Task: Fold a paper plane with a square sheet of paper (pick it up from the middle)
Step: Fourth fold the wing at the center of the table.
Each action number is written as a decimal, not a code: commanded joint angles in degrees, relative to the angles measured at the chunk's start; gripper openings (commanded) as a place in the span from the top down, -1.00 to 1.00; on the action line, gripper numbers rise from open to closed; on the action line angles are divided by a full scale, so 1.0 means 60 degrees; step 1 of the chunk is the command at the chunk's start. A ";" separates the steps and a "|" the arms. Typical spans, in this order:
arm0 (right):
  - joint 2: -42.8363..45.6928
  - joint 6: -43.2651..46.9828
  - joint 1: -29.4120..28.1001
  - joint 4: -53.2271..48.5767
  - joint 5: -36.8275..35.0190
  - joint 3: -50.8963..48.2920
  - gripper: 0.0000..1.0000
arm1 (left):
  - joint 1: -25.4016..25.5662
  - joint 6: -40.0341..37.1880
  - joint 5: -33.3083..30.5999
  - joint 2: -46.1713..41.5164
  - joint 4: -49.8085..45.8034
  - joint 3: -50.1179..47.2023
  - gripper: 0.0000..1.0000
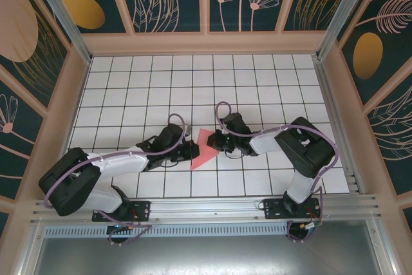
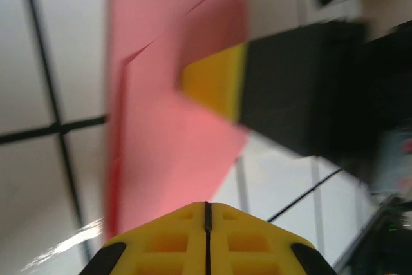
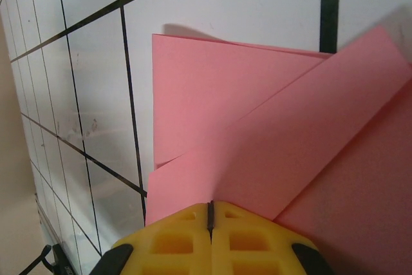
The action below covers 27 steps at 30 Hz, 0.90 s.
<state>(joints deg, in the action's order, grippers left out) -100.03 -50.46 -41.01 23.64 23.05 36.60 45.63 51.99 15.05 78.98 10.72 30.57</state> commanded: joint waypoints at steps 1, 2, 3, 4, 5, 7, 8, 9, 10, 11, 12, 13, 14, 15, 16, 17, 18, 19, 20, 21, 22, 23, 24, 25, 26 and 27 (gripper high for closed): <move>-0.0305 0.0321 0.0116 -0.0615 -0.0586 -0.0190 0.90 | -0.0090 0.0211 0.0449 0.0264 0.0333 0.0317 0.86; -0.0317 0.0302 0.0127 -0.0626 -0.0575 -0.0189 0.90 | -0.0090 0.0307 0.0539 0.0525 0.0493 0.0353 0.87; -0.0313 0.0296 0.0127 -0.0626 -0.0573 -0.0175 0.90 | -0.0090 0.0411 0.0602 0.0723 0.0665 0.0358 0.89; -0.0322 0.0304 0.0119 -0.0638 -0.0574 -0.0178 0.90 | -0.0075 0.0525 0.0654 0.0968 0.0827 0.0333 0.90; -0.0317 0.0295 0.0120 -0.0630 -0.0578 -0.0189 0.90 | -0.0090 0.0615 0.0657 0.1120 0.0973 0.0305 0.91; -0.0328 0.0302 0.0120 -0.0636 -0.0583 -0.0197 0.90 | -0.0084 0.0833 0.0641 0.1449 0.1416 0.0196 0.90; -0.0330 0.0307 0.0119 -0.0629 -0.0578 -0.0197 0.90 | -0.0082 0.0898 0.0684 0.1568 0.1534 0.0168 0.91; -0.0350 0.0306 0.0133 -0.0644 -0.0574 -0.0197 0.90 | -0.0083 0.0951 0.0730 0.1675 0.1650 0.0119 0.90; -0.0340 0.0305 0.0114 -0.0641 -0.0567 -0.0217 0.90 | -0.0087 0.0999 0.0758 0.1768 0.1864 0.0031 0.88; -0.0357 0.0289 0.0121 -0.0608 -0.0587 -0.0237 0.90 | -0.0089 0.1066 0.0845 0.1858 0.2188 -0.0094 0.87; -0.0376 0.0280 0.0124 -0.0586 -0.0582 -0.0247 0.90 | -0.0079 0.1115 0.0910 0.1958 0.2346 -0.0156 0.87; -0.0400 0.0287 0.0127 -0.0578 -0.0576 -0.0248 0.90 | -0.0088 0.1134 0.0955 0.2030 0.2373 -0.0167 0.87; -0.0421 0.0280 0.0127 -0.0596 -0.0562 -0.0233 0.90 | -0.0078 0.1149 0.1031 0.2069 0.2518 -0.0248 0.87; -0.0428 0.0287 0.0132 -0.0600 -0.0553 -0.0226 0.90 | -0.0090 0.1193 0.1072 0.2060 0.2636 -0.0320 0.87; -0.0451 0.0280 0.0129 -0.0600 -0.0540 -0.0225 0.90 | -0.0082 0.1187 0.1073 0.2051 0.2677 -0.0389 0.85; -0.0462 0.0295 0.0128 -0.0613 -0.0545 -0.0226 0.90 | -0.0089 0.1165 0.1115 0.2074 0.2611 -0.0419 0.84; -0.0467 0.0308 0.0127 -0.0636 -0.0560 -0.0212 0.90 | -0.0085 0.1092 0.1152 0.2120 0.2492 -0.0418 0.83; -0.0467 0.0312 0.0126 -0.0643 -0.0575 -0.0211 0.90 | -0.0057 0.0987 0.1123 0.2192 0.2222 -0.0387 0.84; -0.0482 0.0315 0.0127 -0.0682 -0.0583 -0.0200 0.90 | -0.0060 0.0933 0.1085 0.2230 0.1985 -0.0438 0.84; -0.0481 0.0333 0.0129 -0.0709 -0.0602 -0.0189 0.90 | -0.0060 0.0934 0.1119 0.2234 0.1964 -0.0587 0.85; -0.0482 0.0343 0.0130 -0.0769 -0.0629 -0.0169 0.90 | -0.0068 0.0916 0.1199 0.2207 0.2005 -0.0792 0.84; -0.0484 0.0375 0.0127 -0.0866 -0.0683 -0.0146 0.90 | -0.0061 0.0881 0.1333 0.2191 0.2000 -0.1001 0.83; -0.0482 0.0388 0.0127 -0.0913 -0.0726 -0.0138 0.90 | -0.0064 0.0834 0.1432 0.2203 0.1913 -0.1169 0.83; -0.0471 0.0403 0.0135 -0.0949 -0.0749 -0.0138 0.91 | -0.0058 0.0744 0.1489 0.2217 0.1716 -0.1316 0.83; -0.0467 0.0409 0.0141 -0.0977 -0.0772 -0.0138 0.90 | -0.0039 0.0690 0.1457 0.2171 0.1519 -0.1476 0.84; -0.0466 0.0415 0.0153 -0.0992 -0.0791 -0.0138 0.91 | -0.0018 0.0681 0.1422 0.2097 0.1469 -0.1646 0.84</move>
<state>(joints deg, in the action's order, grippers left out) -100.18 -49.84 -40.93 23.62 23.27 36.62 45.25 57.52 21.89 91.24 26.70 24.99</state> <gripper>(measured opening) 0.068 0.081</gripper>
